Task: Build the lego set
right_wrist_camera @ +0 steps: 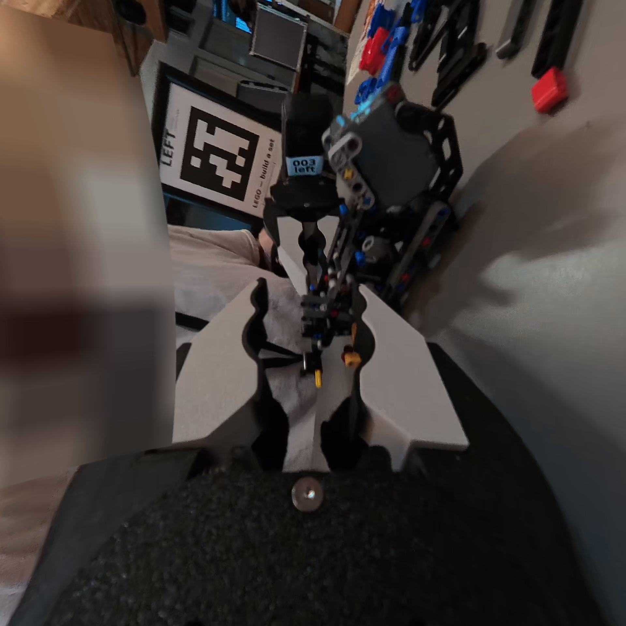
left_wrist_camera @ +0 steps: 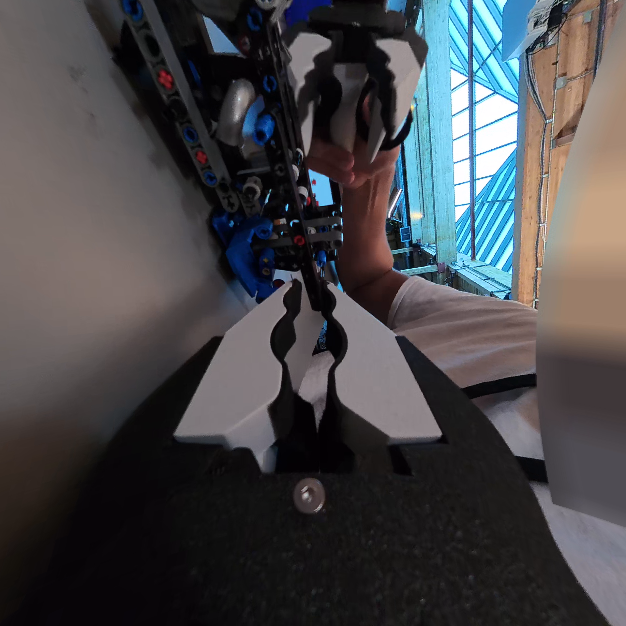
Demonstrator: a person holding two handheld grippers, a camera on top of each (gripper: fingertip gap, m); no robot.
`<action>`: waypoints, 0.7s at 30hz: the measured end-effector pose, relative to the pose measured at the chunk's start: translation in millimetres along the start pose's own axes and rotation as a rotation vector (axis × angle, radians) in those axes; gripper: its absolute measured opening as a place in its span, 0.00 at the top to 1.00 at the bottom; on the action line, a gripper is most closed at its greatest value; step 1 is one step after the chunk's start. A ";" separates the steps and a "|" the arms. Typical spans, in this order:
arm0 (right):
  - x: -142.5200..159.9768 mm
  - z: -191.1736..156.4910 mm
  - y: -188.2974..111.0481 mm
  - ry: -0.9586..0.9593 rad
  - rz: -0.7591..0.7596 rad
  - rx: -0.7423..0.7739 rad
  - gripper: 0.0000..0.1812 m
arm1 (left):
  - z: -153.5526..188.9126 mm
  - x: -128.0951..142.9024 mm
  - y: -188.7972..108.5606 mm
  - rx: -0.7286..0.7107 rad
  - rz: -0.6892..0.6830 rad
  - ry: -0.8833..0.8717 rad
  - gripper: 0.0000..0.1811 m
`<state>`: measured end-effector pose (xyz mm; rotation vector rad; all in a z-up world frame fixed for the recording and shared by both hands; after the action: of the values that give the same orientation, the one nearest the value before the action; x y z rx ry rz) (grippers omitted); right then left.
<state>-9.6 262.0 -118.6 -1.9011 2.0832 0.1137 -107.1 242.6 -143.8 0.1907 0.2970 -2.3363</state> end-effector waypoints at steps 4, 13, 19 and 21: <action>35.9 -7.0 -9.6 -0.010 -0.007 0.028 0.77 | 0.7 3.0 -2.0 0.012 0.000 -0.005 0.95; 59.8 -12.7 34.4 -0.034 -0.042 0.040 0.91 | 3.3 10.7 11.4 0.022 -0.040 -0.009 0.96; 51.9 -18.3 19.8 -0.023 0.014 0.028 0.93 | 3.1 11.8 9.0 0.022 -0.010 -0.019 0.97; 53.4 -7.1 10.5 -0.057 0.017 0.160 0.92 | 3.3 12.0 8.3 0.023 0.000 -0.020 0.97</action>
<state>-24.6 210.1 -128.6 -1.7657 2.0079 0.0039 -109.8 227.9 -144.6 0.1792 0.2602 -2.3416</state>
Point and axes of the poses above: each gripper's, where its closed fingertips meet, y out along the fingers, x out of its underside, z = x × y across the jaws, the point moved 2 cm from there along -y, back along the fingers, and after that the axes turned 7 degrees about -z, right-handed, at the moved point
